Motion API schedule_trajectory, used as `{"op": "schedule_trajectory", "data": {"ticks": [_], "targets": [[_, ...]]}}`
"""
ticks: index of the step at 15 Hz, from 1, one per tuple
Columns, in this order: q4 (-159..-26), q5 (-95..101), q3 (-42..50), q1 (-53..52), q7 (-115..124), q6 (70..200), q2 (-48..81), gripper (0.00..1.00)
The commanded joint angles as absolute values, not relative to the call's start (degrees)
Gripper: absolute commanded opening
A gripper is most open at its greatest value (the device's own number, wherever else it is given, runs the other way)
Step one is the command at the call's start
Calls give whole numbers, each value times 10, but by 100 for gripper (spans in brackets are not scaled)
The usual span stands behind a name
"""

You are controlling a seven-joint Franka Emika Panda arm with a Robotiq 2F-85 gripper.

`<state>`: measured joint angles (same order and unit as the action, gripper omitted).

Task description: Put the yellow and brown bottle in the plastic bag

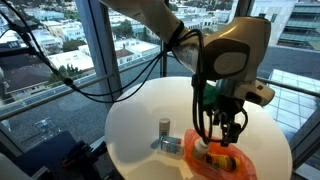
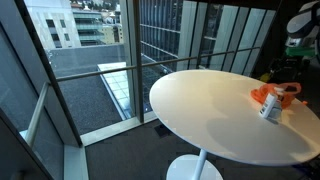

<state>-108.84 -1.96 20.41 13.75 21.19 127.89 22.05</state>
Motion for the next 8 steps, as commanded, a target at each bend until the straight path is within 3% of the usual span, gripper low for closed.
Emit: {"op": "schedule_trajectory", "data": {"ticks": [1, 8], "targets": [[-1102, 2, 192, 122, 219, 1242, 171, 100], [-1135, 16, 141, 86, 178, 1195, 92, 100]]}}
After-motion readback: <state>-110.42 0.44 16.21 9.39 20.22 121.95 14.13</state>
